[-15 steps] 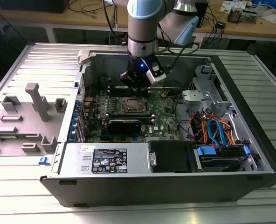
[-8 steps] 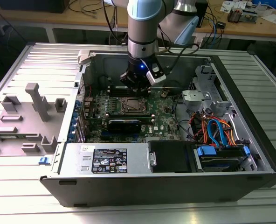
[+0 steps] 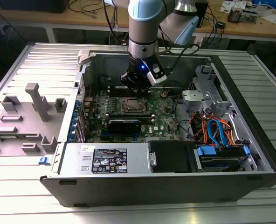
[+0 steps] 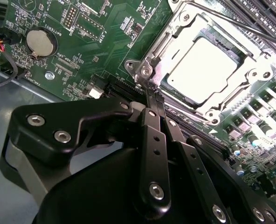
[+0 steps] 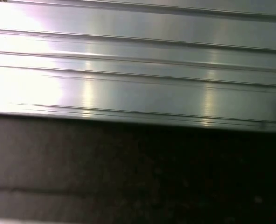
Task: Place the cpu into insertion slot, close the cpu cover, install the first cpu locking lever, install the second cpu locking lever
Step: 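Install the first cpu locking lever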
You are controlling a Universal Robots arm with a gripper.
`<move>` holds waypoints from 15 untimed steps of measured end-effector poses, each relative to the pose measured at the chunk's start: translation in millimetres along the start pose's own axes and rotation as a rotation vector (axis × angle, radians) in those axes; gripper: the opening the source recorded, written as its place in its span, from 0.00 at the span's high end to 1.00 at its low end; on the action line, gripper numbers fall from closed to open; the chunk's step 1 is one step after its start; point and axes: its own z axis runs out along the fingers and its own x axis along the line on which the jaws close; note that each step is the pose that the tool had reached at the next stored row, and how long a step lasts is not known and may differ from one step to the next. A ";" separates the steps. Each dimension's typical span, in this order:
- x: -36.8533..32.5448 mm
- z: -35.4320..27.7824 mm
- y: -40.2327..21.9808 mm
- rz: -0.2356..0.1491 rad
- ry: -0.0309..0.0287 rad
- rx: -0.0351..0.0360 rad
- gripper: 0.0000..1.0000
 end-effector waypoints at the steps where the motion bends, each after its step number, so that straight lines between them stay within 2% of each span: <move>1: 0.0 0.1 0.0 0.000 0.0000 -0.0001 0.89; 15: 2.4 -1.3 0.3 0.000 0.0000 0.0000 0.89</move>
